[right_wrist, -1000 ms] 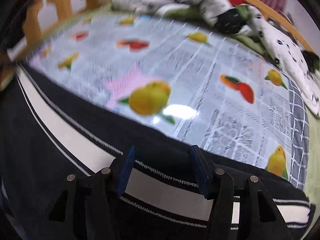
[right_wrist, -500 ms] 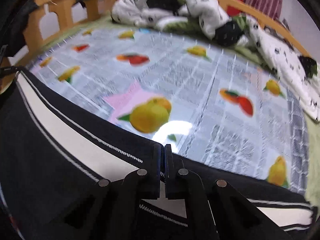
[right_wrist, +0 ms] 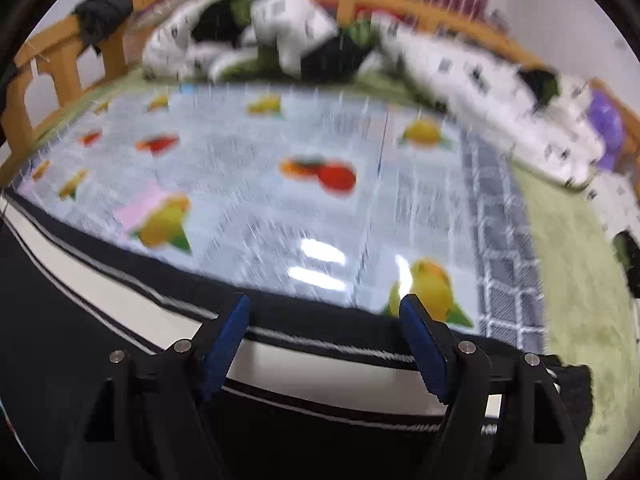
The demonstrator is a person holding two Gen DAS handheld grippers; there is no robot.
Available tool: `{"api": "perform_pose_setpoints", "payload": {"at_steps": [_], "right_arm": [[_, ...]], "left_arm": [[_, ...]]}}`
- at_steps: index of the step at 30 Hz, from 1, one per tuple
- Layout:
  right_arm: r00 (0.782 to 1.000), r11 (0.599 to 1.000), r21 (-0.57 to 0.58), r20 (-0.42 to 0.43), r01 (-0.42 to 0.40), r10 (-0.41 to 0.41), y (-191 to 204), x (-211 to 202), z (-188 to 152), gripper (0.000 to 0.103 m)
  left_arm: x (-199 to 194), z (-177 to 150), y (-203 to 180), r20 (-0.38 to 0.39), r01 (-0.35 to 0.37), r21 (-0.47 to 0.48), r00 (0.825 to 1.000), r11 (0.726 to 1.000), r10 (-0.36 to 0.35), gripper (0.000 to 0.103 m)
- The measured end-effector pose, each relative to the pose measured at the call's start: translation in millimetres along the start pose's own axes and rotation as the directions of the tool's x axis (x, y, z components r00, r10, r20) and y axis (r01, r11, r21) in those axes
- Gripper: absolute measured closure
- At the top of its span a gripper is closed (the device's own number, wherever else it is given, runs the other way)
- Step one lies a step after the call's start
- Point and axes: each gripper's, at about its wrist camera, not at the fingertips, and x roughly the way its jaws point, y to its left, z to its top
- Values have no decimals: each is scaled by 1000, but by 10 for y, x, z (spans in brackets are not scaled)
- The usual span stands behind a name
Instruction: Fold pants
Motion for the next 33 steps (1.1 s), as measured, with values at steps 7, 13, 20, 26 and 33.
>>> {"api": "perform_pose_setpoints", "payload": {"at_steps": [7, 13, 20, 26, 33], "right_arm": [[996, 972, -232, -88, -31, 11, 178, 184, 116, 95], [999, 992, -112, 7, 51, -51, 192, 291, 3, 93], [948, 955, 172, 167, 242, -270, -79, -412, -249, 67], [955, 924, 252, -7, 287, -295, -486, 93, -451, 69], [982, 892, 426, 29, 155, -184, -357, -449, -522, 66]], "left_arm": [[-48, 1, -167, -1, 54, -26, 999, 998, -54, 30], [17, -6, -410, -33, 96, -6, 995, 995, -97, 30], [-80, -105, -478, -38, 146, 10, 989, 989, -145, 30], [356, -253, -502, -178, 128, -62, 974, 990, -138, 30], [-194, -204, -506, -113, 127, -49, 985, 991, -132, 30]]}}
